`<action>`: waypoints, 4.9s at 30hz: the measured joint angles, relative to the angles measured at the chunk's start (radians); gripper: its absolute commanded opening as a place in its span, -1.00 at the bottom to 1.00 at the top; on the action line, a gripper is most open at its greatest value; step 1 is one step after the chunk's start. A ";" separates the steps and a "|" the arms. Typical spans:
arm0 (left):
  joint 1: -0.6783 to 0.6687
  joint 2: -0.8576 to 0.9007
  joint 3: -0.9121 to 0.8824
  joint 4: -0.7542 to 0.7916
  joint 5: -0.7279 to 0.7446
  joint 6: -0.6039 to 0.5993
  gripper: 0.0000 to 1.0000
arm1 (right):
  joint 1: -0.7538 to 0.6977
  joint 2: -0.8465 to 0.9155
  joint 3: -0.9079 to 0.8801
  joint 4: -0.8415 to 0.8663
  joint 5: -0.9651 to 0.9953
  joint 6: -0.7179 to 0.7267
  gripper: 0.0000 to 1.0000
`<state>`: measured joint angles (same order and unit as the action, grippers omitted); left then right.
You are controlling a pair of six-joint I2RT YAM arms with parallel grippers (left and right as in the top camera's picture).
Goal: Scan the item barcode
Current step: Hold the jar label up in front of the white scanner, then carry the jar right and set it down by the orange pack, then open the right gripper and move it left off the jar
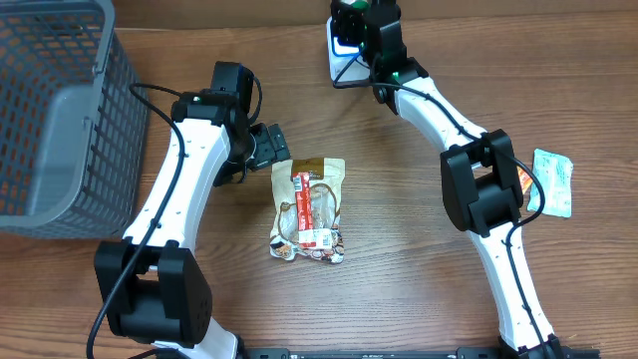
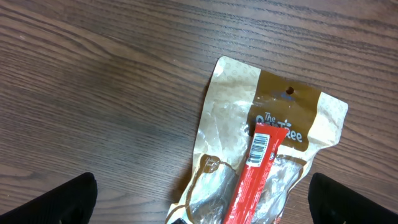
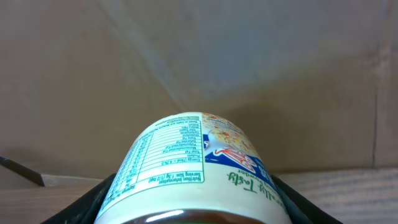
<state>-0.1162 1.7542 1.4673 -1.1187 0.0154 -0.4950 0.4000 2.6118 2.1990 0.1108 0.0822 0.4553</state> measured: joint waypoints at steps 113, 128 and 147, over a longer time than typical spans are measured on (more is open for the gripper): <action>0.000 0.000 0.000 0.000 0.000 0.000 0.99 | -0.101 -0.811 -0.911 -1.107 -0.015 -0.187 -0.15; 0.000 0.000 0.000 0.000 0.000 0.000 1.00 | -0.199 -0.811 -0.952 -1.014 0.139 -0.060 -0.03; 0.000 0.000 0.000 0.000 0.000 0.000 1.00 | 0.056 -0.851 -0.909 -0.932 -0.412 -0.093 -0.06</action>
<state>-0.1162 1.7542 1.4673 -1.1187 0.0154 -0.4953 0.4561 1.7603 1.2903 -0.8215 -0.3298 0.3626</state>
